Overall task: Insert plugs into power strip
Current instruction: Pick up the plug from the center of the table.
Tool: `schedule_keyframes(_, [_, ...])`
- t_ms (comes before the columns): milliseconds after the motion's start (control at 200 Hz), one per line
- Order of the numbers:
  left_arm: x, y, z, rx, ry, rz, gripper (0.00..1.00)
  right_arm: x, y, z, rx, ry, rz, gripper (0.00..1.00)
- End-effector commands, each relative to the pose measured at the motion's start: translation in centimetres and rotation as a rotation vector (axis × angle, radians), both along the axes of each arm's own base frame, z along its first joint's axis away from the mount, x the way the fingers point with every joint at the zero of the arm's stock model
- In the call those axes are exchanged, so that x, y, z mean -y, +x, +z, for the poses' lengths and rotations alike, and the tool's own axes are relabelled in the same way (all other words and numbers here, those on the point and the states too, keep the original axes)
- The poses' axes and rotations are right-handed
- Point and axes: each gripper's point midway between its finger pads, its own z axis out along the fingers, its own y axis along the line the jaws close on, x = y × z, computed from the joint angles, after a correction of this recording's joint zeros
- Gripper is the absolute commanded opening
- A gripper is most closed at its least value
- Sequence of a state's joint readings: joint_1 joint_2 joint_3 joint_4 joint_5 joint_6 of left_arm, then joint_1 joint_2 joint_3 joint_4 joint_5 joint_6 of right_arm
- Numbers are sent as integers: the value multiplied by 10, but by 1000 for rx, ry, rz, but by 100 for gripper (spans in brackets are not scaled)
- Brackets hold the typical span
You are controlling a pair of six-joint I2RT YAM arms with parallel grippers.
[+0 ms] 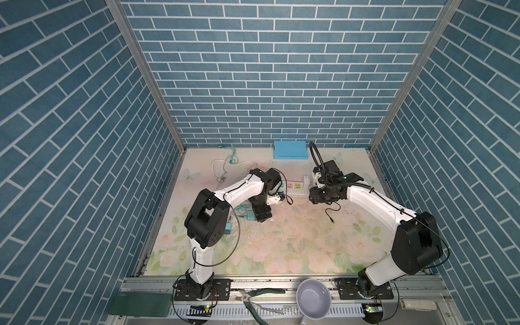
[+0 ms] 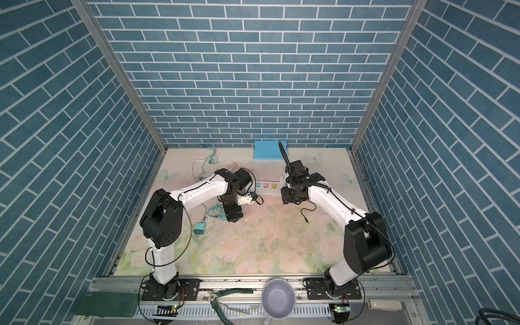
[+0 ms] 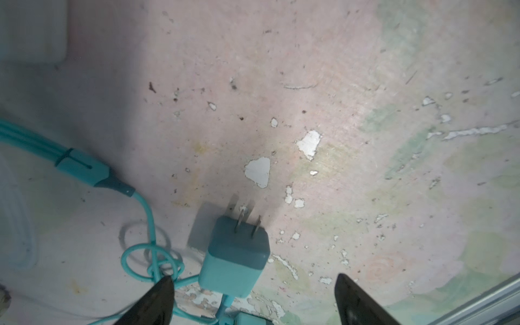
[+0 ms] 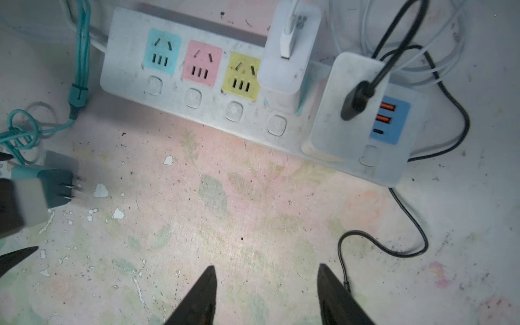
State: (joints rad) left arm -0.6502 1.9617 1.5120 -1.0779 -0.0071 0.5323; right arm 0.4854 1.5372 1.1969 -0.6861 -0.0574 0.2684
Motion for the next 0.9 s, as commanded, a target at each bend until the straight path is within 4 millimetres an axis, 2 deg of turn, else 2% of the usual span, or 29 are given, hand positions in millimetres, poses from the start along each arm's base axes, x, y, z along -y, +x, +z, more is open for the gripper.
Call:
schedule_keyframes(0, [-9, 6, -6, -3, 22, -62, 90, 17, -12, -5, -28, -17, -68, 57])
schedule_keyframes(300, [-28, 16, -29, -21, 102, -62, 87, 31, -14, -3, -27, -22, -109, 57])
schedule_keyframes(520, [-27, 9, -31, -39, 84, -74, 86, 36, -12, -4, -31, -19, -123, 57])
schedule_keyframes(655, [-19, 10, -34, -54, 54, -74, 85, 35, -12, -7, -40, -16, -121, 57])
schedule_keyframes(895, [-20, 4, -40, -80, 82, -70, 79, 36, -12, -6, -32, -18, -123, 57])
